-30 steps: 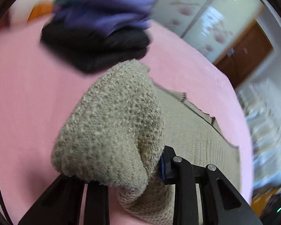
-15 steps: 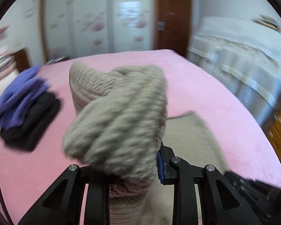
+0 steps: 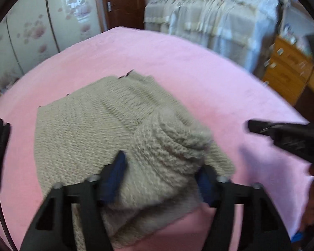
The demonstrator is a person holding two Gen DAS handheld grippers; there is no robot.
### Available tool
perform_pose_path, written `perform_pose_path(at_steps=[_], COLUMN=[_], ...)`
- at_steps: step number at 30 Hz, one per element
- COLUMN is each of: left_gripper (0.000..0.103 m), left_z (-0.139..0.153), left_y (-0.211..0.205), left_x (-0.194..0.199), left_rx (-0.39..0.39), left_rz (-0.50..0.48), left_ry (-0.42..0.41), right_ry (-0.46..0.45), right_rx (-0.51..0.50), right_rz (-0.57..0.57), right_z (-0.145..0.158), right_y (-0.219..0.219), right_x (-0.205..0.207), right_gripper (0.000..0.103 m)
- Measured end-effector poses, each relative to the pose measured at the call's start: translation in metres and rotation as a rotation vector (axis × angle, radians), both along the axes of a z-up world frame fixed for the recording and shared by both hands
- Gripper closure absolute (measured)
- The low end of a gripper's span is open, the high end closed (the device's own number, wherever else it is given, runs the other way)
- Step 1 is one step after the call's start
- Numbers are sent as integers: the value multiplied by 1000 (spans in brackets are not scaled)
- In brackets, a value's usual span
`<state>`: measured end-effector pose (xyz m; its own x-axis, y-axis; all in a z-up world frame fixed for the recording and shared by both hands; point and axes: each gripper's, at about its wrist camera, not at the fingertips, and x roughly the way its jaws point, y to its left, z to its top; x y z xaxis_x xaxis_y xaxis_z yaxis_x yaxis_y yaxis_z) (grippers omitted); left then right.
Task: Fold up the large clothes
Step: 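Lay the folded side down on the cardigan and open the left tool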
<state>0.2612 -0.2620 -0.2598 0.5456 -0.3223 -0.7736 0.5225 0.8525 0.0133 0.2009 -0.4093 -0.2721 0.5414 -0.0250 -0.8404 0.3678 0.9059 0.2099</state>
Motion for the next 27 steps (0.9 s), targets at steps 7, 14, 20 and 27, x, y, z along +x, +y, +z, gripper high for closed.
perform_pose_path(at_steps=[7, 14, 20, 27], left_gripper=[31, 30, 30, 30], left_z=[37, 58, 13, -5], left_y=[44, 131, 167, 182], left_x=[-21, -17, 10, 19], left_rx=[-140, -175, -82, -122], left_rz=[40, 331, 502, 537], left_ry=[48, 70, 219, 270], right_ry=[-34, -83, 5, 104], right_rx=[66, 226, 315, 341], right_rz=[90, 177, 220, 182], right_z=[20, 55, 45, 19], right_y=[21, 36, 56, 58], right_x=[10, 16, 32, 56], right_gripper=[89, 59, 38, 31])
